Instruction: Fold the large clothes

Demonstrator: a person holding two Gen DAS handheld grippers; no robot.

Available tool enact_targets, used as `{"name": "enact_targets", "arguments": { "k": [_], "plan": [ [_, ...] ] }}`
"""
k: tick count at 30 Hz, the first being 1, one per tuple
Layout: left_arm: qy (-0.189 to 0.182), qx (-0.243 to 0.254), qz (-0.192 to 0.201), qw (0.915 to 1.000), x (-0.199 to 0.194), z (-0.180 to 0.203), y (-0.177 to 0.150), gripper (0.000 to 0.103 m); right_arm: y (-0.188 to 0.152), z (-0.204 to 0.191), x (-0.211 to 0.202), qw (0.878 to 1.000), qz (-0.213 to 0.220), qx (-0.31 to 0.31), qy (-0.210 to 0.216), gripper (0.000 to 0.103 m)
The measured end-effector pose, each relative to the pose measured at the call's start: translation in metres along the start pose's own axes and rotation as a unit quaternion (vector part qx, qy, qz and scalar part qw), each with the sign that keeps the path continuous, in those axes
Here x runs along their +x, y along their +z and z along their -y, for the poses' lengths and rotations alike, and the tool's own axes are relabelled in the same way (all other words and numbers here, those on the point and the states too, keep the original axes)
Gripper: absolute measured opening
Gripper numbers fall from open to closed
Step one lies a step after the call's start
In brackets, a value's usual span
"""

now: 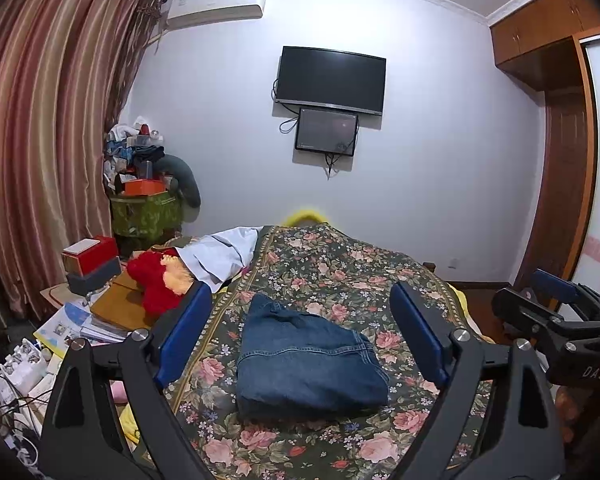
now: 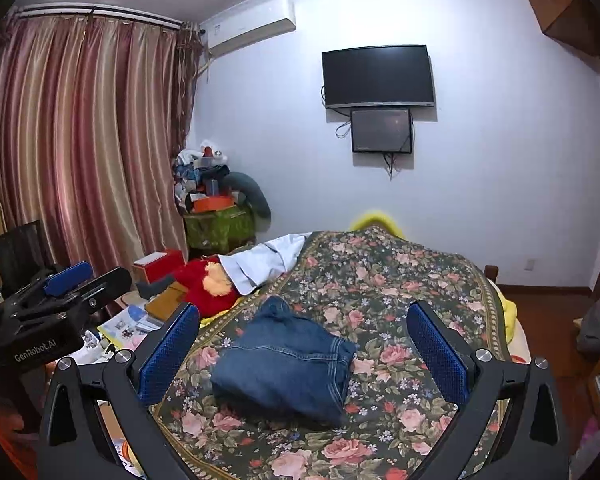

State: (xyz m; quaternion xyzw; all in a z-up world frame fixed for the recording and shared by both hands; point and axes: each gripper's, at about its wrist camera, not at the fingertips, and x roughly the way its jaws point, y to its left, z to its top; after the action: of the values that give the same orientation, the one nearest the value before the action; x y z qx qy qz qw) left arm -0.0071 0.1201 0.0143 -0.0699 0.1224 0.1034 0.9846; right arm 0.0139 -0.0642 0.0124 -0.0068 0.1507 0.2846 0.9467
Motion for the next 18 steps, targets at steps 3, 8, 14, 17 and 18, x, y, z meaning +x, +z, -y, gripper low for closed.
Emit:
{"name": "enact_targets", "arguments": {
  "k": [3, 8, 14, 17, 18],
  "plan": [
    [-0.001, 0.001, 0.0, 1.0, 0.0013, 0.0019, -0.0012, 0.091, 0.0, 0.0007, 0.0003, 1.0, 0.0, 0.0, 0.001, 0.103],
    [-0.003, 0.005, 0.0, 1.0, 0.0022, 0.0059, -0.0035, 0.091, -0.0002, 0.0013, 0.0008, 1.0, 0.0, 0.002, 0.002, 0.103],
    [-0.007, 0.005, 0.0, 1.0, 0.0019, 0.0079, -0.0042, 0.091, -0.0002, 0.002, 0.0005, 1.0, 0.0, 0.001, 0.002, 0.103],
    [-0.005, 0.006, 0.0, 1.0, 0.0018, 0.0085, -0.0042, 0.091, 0.0, 0.0019, 0.0007, 1.0, 0.0, 0.001, 0.001, 0.103],
    [-0.006, 0.006, -0.001, 1.0, 0.0025, 0.008, -0.004, 0.091, -0.0001, 0.0024, -0.0003, 1.0, 0.0, 0.001, 0.001, 0.103]
  ]
}}
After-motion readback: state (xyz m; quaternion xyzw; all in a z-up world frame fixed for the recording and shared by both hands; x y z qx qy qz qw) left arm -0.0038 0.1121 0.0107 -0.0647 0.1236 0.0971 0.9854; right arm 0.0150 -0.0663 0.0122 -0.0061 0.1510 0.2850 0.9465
